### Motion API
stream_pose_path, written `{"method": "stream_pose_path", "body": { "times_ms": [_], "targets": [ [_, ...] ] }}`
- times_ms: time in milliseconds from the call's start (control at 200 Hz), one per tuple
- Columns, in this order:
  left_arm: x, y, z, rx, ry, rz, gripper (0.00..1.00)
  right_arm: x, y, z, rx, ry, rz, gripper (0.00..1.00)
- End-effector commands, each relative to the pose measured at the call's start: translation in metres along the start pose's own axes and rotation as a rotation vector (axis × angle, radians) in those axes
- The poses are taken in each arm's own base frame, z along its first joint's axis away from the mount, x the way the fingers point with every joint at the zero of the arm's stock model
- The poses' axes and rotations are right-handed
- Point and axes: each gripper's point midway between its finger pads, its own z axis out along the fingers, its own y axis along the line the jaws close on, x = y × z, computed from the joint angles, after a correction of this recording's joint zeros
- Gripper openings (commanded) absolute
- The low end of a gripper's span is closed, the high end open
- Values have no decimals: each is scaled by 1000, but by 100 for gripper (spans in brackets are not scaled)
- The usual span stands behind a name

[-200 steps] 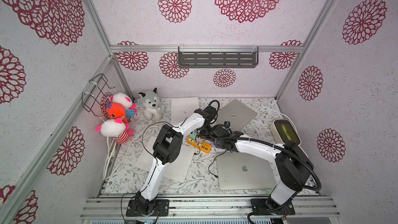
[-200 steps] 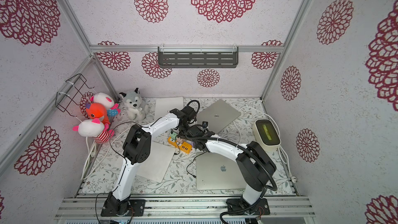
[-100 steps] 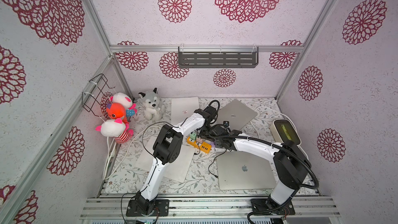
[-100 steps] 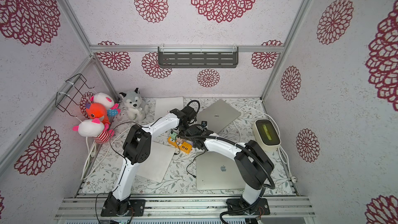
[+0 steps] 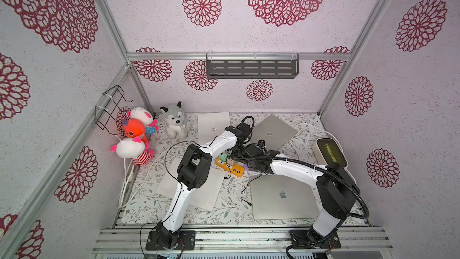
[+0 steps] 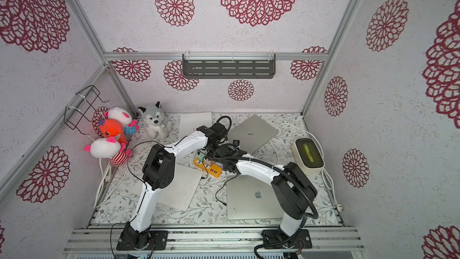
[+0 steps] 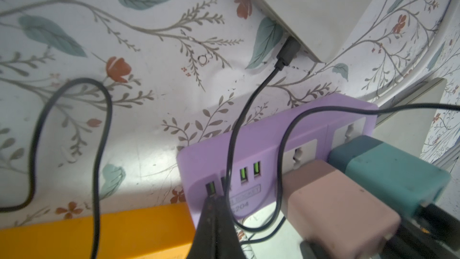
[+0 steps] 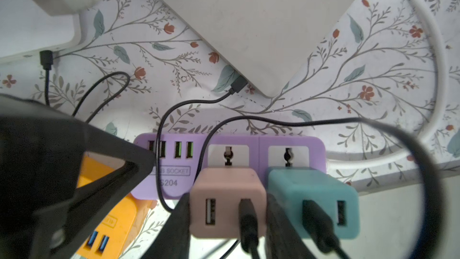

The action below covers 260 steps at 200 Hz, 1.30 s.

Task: Unplug the laptop charger
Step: Remove the plug from the socket.

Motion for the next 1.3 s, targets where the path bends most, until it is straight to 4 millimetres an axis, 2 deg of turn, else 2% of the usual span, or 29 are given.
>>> {"method": "stream_pose_path", "body": {
  "times_ms": [0, 80, 160, 305, 796, 946, 1086, 1166, 1296],
  "targets": [
    [27, 24, 40, -93, 119, -20, 0, -22, 4, -16, -29, -80, 27, 32],
    [27, 25, 41, -96, 121, -21, 0, -21, 14, -20, -124, -85, 92, 32],
    [27, 25, 41, -98, 121, -18, 0, -21, 14, -21, -137, -78, 112, 32],
    [27, 25, 41, -99, 121, -18, 0, -22, -2, -17, -19, -80, 59, 32],
    [28, 26, 42, -106, 124, -17, 0, -24, -18, -17, 117, -89, -17, 32],
    [29, 27, 44, -111, 128, -19, 0, -22, 3, -19, -59, -83, 80, 33],
    [30, 27, 46, -121, 130, -15, 0, -24, 9, -23, -160, -73, 156, 33],
    [32, 27, 47, -130, 132, -10, 0, -26, 5, -24, -150, -82, 156, 33],
    [33, 27, 50, -139, 137, -5, 0, -27, -6, -21, -39, -81, 90, 33]
  ]
}}
